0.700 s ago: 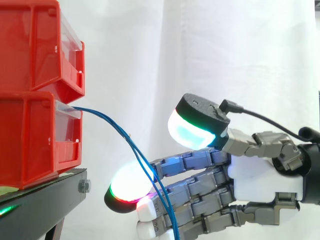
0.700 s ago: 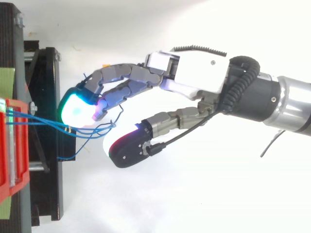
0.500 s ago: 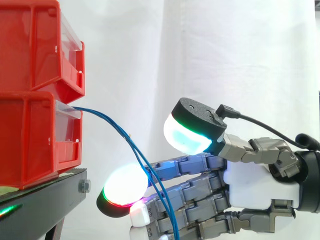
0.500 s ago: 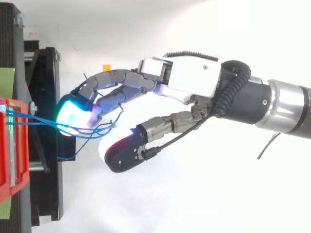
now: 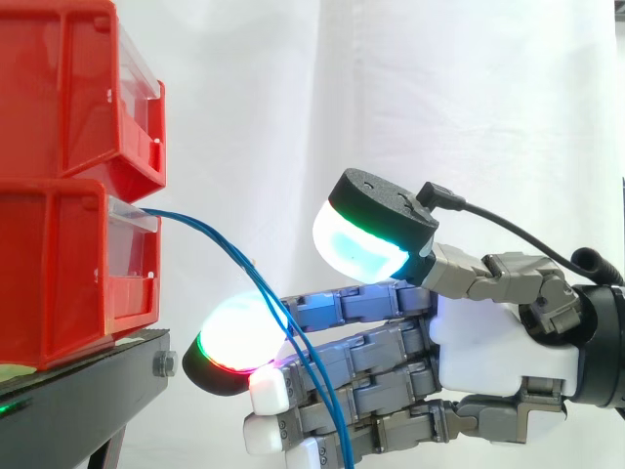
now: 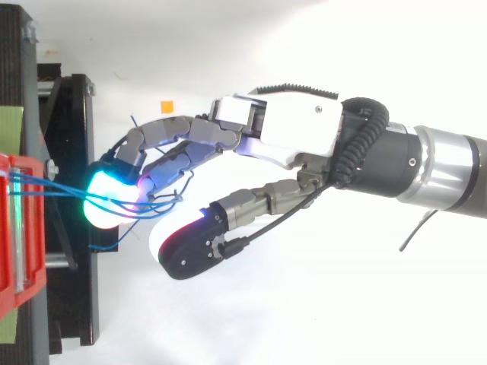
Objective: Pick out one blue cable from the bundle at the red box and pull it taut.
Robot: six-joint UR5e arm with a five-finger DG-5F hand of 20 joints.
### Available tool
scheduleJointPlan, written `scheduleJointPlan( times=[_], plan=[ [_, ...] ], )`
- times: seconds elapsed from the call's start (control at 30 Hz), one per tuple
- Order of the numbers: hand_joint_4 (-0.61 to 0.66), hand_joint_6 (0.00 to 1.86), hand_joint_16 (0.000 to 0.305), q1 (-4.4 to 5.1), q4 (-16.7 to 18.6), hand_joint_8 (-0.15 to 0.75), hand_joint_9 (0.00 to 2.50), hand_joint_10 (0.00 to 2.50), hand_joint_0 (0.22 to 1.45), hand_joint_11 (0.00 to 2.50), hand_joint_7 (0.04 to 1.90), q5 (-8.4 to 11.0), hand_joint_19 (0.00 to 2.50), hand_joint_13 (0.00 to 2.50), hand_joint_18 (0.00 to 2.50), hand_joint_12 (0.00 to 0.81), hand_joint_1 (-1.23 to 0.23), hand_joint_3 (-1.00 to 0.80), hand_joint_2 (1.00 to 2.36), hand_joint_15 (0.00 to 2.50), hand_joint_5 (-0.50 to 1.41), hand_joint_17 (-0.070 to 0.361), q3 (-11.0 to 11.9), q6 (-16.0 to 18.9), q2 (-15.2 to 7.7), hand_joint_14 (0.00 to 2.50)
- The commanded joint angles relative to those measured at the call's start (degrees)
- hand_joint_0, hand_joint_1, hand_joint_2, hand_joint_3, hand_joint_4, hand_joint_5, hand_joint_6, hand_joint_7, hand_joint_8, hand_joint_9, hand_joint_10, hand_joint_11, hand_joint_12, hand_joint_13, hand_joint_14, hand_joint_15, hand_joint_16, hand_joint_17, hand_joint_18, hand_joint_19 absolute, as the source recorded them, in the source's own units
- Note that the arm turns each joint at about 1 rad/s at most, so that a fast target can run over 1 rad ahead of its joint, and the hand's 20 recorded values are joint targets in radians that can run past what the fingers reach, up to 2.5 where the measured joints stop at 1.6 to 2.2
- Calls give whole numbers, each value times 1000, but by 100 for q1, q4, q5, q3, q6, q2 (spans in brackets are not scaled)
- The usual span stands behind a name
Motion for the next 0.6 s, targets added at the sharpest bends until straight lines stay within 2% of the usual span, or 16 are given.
scheduleJointPlan(
  times=[0.0,0.23,0.33,0.57],
  plan=[
    [140,503,36,-17,31,218,743,18,565,468,959,-111,517,629,445,305,-639,-376,1010,403,-140,82,1,34,0,15],
    [138,503,36,-96,66,219,749,16,564,476,959,-269,526,636,453,303,-635,-378,1010,409,-138,82,1,52,0,15],
    [134,503,36,-122,75,220,759,18,569,471,986,-278,527,648,455,304,-630,-371,1011,415,-133,82,1,52,0,15],
    [68,502,36,-104,75,214,817,21,609,534,1168,-286,538,691,477,304,-595,-300,1016,446,-104,81,1,52,0,16]
  ],
)
